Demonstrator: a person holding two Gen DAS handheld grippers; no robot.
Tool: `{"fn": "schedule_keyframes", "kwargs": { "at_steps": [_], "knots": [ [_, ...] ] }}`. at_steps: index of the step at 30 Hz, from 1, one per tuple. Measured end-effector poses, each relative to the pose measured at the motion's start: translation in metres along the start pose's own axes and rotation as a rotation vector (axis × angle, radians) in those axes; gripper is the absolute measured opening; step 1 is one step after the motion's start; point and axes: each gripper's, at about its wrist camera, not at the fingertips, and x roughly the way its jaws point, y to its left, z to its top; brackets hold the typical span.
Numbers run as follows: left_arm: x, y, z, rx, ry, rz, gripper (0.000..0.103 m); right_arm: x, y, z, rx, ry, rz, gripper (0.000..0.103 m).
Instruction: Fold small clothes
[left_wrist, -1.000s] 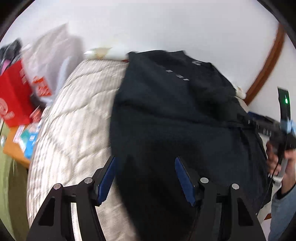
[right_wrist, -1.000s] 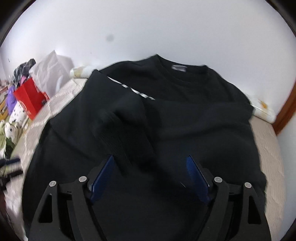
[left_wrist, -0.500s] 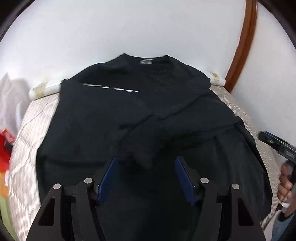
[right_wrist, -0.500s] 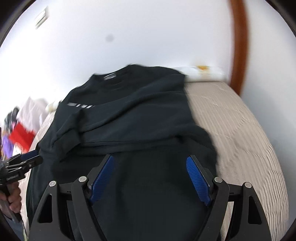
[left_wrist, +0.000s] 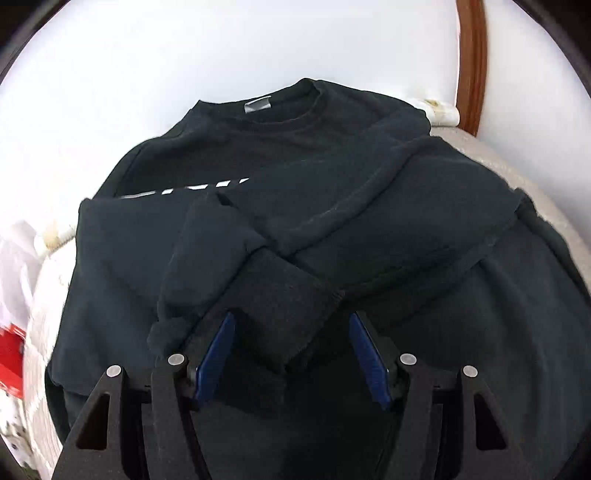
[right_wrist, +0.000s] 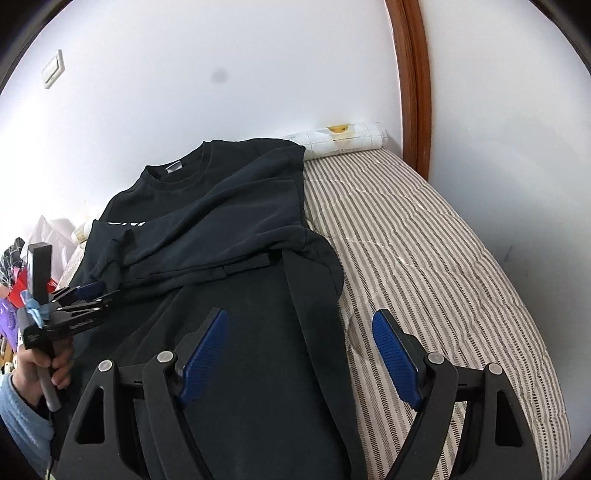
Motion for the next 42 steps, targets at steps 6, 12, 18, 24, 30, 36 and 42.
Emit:
{"fn": "schedule_keyframes", "kwargs": {
  "at_steps": [6,12,18,24,30,36,42],
  "knots": [
    [0.001,-0.004,0.005,0.028,-0.011,0.078,0.026,0.002,0.008,-0.001,-0.019,0.001,0.003,0.08],
    [-0.033,0.047,0.013,-0.127,-0.057,-0.069,0.009,0.003,0.021,0.003,-0.042,0.004,0.002,0.08],
    [-0.06,0.119,0.007,-0.256,-0.12,0.027,0.009,0.008,0.053,0.017,-0.085,-0.014,0.026,0.08],
    [-0.051,0.166,-0.011,-0.315,-0.055,0.062,0.015,0.017,0.082,0.025,-0.104,-0.02,0.055,0.08],
    [-0.044,0.205,-0.033,-0.442,-0.024,0.024,0.052,0.03,0.103,0.019,-0.128,-0.005,0.067,0.08],
    [-0.029,0.212,-0.039,-0.462,-0.015,-0.056,0.052,0.043,0.113,0.013,-0.145,0.024,0.068,0.08],
    [-0.008,0.201,-0.037,-0.47,0.001,-0.088,0.043,0.047,0.11,0.007,-0.139,0.044,0.054,0.08]
  ]
}}
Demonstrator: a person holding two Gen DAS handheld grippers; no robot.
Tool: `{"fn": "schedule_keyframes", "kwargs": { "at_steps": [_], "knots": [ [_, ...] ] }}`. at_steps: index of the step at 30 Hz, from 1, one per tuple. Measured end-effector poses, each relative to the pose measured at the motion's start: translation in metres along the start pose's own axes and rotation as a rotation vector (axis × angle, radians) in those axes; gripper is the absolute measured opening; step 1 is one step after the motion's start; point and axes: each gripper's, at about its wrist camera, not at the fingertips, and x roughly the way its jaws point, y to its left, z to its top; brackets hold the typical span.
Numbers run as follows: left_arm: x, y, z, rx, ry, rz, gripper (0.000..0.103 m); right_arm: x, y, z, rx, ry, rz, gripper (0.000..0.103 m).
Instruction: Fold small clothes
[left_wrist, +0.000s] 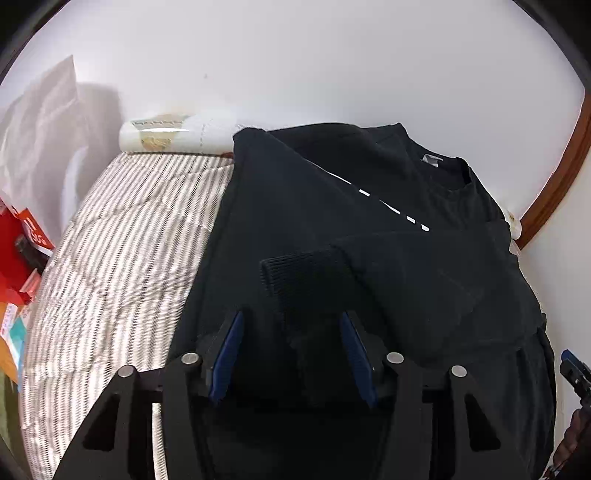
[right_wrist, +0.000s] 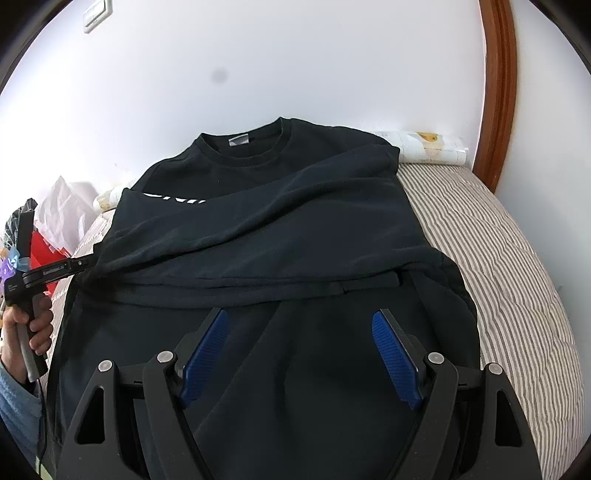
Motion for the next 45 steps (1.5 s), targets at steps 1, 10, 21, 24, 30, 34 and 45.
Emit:
{"fn": "schedule_keyframes", "kwargs": {
  "at_steps": [1,10,21,24,30,34,45],
  "knots": [
    [0.004,-0.001,0.0,-0.003,0.006,-0.002,0.039,0.0,-0.002,-0.001,0.003,0.002,-0.001,0.08],
    [-0.012,-0.004,0.012,0.003,-0.067,0.069,0.006,0.01,-0.014,-0.002,0.017,0.028,-0.037,0.08],
    [-0.005,0.006,0.004,0.048,-0.029,0.25,0.003,-0.001,-0.033,-0.005,0.012,-0.01,-0.111,0.08],
    [-0.009,0.012,0.002,0.025,-0.004,0.186,0.003,-0.009,-0.041,-0.01,0.025,-0.013,-0.129,0.08],
    [-0.037,0.005,-0.009,0.059,-0.019,0.195,0.003,-0.029,-0.048,-0.024,-0.029,-0.024,-0.191,0.08],
    [-0.06,-0.003,-0.025,0.082,-0.021,0.199,0.014,-0.041,-0.059,-0.035,-0.028,-0.033,-0.243,0.08],
    [-0.112,0.0,-0.1,0.062,-0.012,0.172,0.056,-0.059,-0.102,-0.094,0.051,0.067,-0.21,0.042]
  ]
}}
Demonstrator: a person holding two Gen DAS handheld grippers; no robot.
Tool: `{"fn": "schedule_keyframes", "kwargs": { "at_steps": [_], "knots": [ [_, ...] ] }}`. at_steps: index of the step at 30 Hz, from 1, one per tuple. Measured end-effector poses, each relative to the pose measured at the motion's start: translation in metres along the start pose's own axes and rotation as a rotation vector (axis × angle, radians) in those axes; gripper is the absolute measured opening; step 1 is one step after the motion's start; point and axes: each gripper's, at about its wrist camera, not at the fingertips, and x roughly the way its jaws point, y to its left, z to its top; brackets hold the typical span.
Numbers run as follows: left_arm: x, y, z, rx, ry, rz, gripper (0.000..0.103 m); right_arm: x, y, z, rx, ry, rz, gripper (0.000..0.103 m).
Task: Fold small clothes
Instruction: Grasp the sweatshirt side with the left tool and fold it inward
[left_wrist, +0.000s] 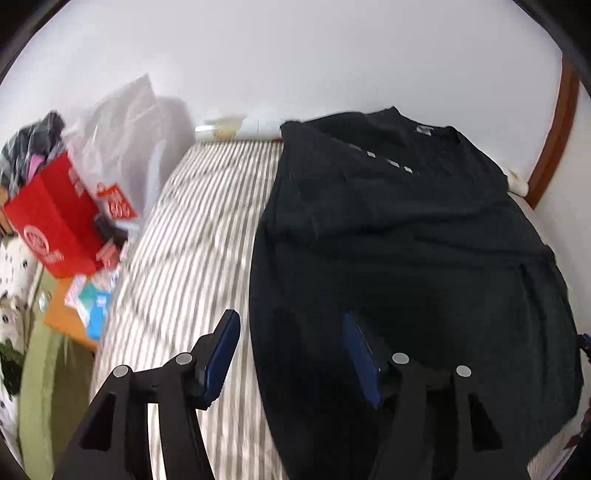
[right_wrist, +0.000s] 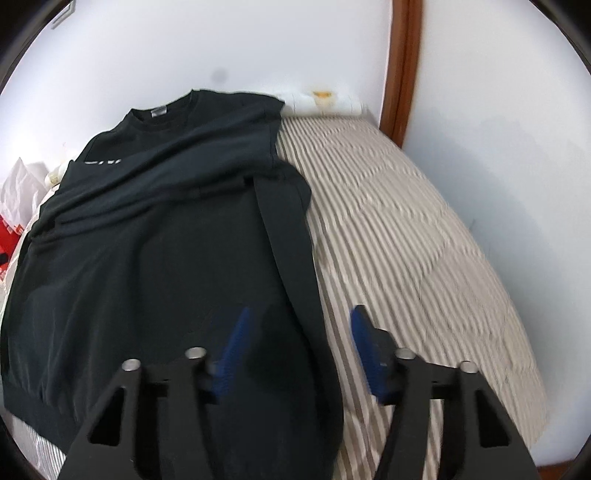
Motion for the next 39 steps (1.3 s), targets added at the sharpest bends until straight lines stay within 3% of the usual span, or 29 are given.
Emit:
{"fn": "schedule_keyframes", "kwargs": {
  "at_steps": [11,14,23,26,31,34,37,38,39],
  "knots": [
    [-0.023,0.015,-0.082,-0.067,0.055,-0.096,0.048,-0.003,-0.017,-0.047,0.068,0.022,0.095,0.042],
    [-0.025,0.014,-0.095,-0.062,0.05,-0.089,0.048,-0.001,-0.016,-0.051,0.074,0.021,0.105,0.042],
    [-0.034,0.013,-0.112,-0.082,0.049,-0.136,0.048,-0.008,-0.018,-0.053,0.084,-0.019,0.073,0.042],
    [-0.035,0.01,-0.116,-0.081,0.053,-0.152,0.048,-0.01,-0.028,-0.056,0.101,-0.02,0.071,0.048],
    [-0.035,-0.003,-0.119,-0.028,0.035,-0.118,0.047,-0.006,-0.035,-0.06,0.126,-0.012,0.09,0.053],
    [-0.034,-0.007,-0.117,-0.024,0.034,-0.097,0.037,-0.003,-0.023,-0.059,0.096,-0.018,0.086,0.054],
    [-0.033,-0.012,-0.114,-0.008,0.032,-0.066,0.018,-0.001,-0.009,-0.056,0.047,-0.027,0.061,0.045],
    [-0.033,-0.012,-0.113,-0.015,0.034,-0.079,0.011,0.0,-0.005,-0.055,0.036,-0.032,0.051,0.035],
    [-0.034,-0.01,-0.113,-0.034,0.035,-0.09,0.009,-0.001,-0.001,-0.054,0.037,-0.035,0.052,0.017]
  ]
}}
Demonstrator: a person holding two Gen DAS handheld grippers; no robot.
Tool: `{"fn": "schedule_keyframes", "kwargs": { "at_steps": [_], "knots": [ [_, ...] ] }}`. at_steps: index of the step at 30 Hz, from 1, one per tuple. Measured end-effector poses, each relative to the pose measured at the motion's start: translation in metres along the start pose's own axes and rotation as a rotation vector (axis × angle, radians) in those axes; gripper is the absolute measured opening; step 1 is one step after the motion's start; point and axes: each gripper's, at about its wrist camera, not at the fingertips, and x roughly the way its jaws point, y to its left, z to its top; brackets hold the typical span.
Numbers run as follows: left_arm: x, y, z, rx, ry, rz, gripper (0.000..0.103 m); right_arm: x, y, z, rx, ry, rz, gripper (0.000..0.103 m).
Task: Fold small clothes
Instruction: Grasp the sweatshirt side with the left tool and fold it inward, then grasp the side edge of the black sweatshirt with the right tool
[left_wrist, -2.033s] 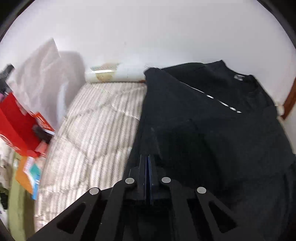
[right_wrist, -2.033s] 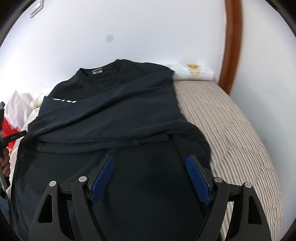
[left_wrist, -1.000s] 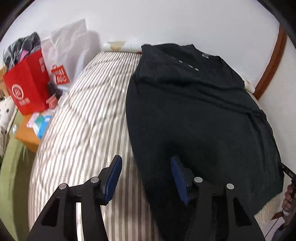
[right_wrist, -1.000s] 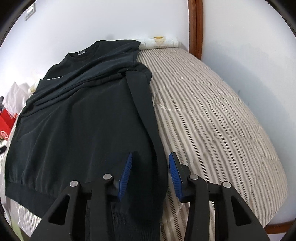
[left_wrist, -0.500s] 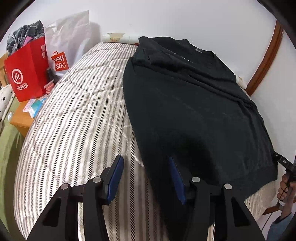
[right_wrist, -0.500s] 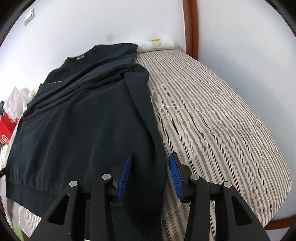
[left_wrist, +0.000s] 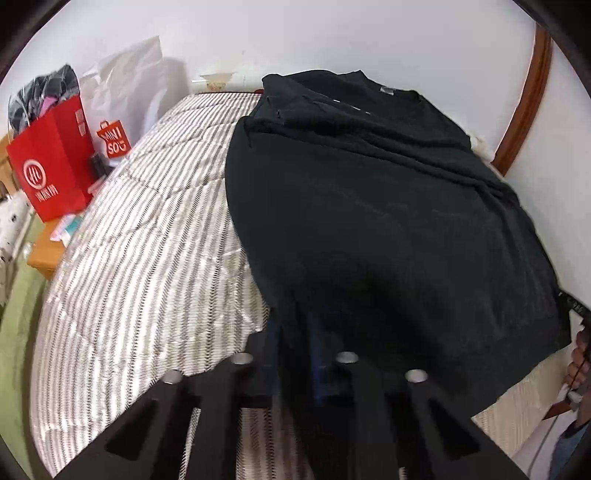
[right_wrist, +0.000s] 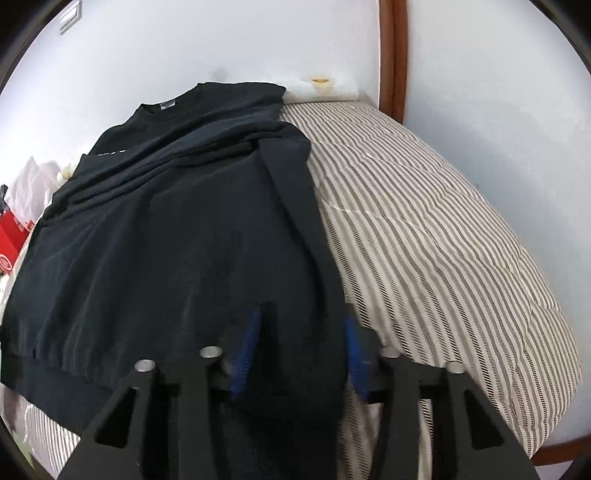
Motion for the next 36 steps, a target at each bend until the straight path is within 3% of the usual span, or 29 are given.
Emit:
{"fn": "schedule_keyframes", "kwargs": {
  "at_steps": [1,3,14,23,26,28,30,32,36],
  "knots": [
    [-0.001,0.003,0.0,-0.021,-0.001,-0.01,0.009,0.0,0.002,0.001,0.004,0.0,0.011,0.009],
    [-0.004,0.008,-0.001,-0.045,-0.003,-0.03,0.008,-0.003,0.005,0.0,-0.002,-0.01,0.013,0.008],
    [-0.043,0.037,-0.025,-0.078,-0.048,-0.064,0.004,-0.035,-0.005,-0.016,-0.015,-0.033,0.057,0.007],
    [-0.054,0.057,-0.04,-0.113,-0.029,-0.098,0.002,-0.052,-0.004,-0.031,-0.033,-0.014,0.062,0.008],
    [-0.05,0.06,-0.034,-0.129,-0.016,-0.115,0.006,-0.049,-0.007,-0.029,-0.003,0.012,0.08,0.013],
    [-0.046,0.057,-0.03,-0.124,-0.007,-0.121,0.018,-0.047,-0.009,-0.029,0.015,0.019,0.088,0.015],
    [-0.04,0.054,-0.026,-0.121,-0.002,-0.14,0.033,-0.043,-0.01,-0.028,0.025,0.027,0.097,0.032],
    [-0.033,0.05,-0.021,-0.116,0.004,-0.144,0.033,-0.04,-0.012,-0.029,0.031,0.032,0.094,0.041],
    [-0.018,0.047,-0.015,-0.125,0.031,-0.151,0.033,-0.031,-0.014,-0.029,0.053,0.041,0.104,0.045]
  ]
}}
